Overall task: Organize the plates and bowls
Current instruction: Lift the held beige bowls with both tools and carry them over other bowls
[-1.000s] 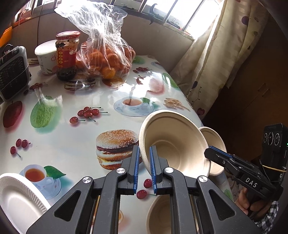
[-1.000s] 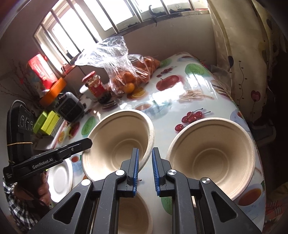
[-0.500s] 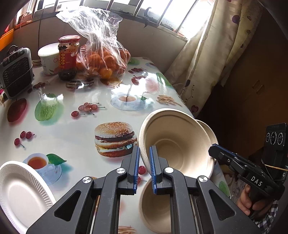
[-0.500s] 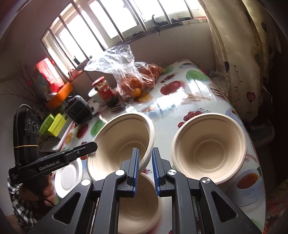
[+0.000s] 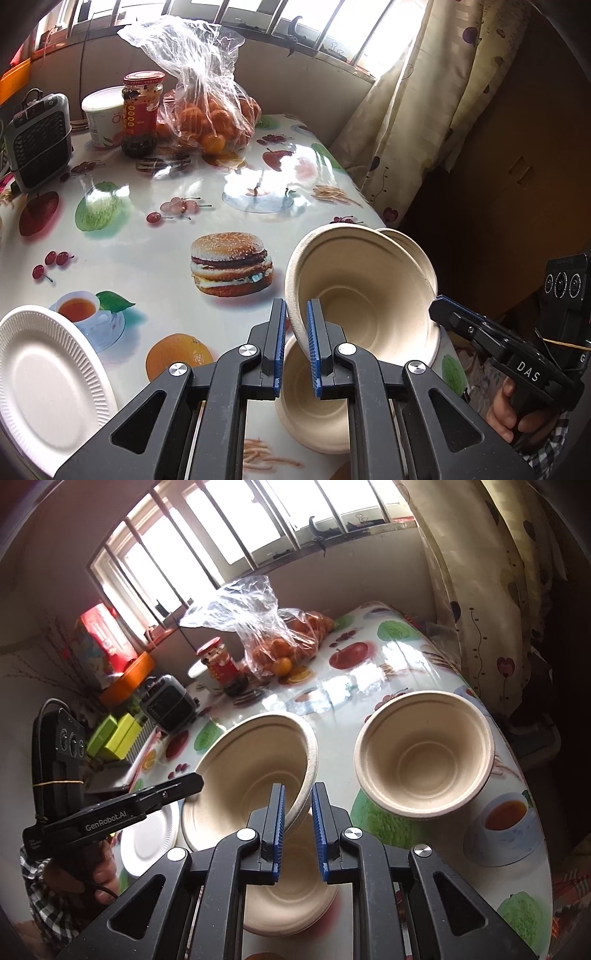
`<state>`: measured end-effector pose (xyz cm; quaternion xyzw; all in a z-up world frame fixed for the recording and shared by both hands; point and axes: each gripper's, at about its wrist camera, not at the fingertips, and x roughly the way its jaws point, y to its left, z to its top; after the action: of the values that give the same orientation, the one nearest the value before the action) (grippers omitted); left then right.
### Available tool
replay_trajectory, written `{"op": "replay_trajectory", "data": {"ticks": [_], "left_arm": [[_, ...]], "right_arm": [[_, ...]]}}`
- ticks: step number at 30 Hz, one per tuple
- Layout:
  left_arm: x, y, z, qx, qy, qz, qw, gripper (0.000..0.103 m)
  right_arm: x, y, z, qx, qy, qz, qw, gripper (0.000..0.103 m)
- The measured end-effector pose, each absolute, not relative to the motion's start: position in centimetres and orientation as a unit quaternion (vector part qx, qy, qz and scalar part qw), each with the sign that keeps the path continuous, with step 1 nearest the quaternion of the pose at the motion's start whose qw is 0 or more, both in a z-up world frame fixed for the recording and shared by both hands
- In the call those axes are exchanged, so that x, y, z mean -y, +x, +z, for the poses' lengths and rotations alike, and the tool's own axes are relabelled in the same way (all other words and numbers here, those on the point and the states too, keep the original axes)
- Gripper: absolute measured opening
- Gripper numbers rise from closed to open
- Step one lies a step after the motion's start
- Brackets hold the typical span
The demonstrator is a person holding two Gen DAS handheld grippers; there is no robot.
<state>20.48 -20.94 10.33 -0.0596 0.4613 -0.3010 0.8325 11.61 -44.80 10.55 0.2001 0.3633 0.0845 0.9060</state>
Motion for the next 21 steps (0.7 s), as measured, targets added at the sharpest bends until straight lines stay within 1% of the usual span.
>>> {"op": "replay_trajectory", "data": {"ticks": [21], "left_arm": [[20.5, 18.1, 9.4, -0.466, -0.051, -0.309, 0.828, 0.012]], "right_arm": [[44.5, 8.4, 9.6, -0.359, 0.217, 0.078, 0.904, 0.015]]}}
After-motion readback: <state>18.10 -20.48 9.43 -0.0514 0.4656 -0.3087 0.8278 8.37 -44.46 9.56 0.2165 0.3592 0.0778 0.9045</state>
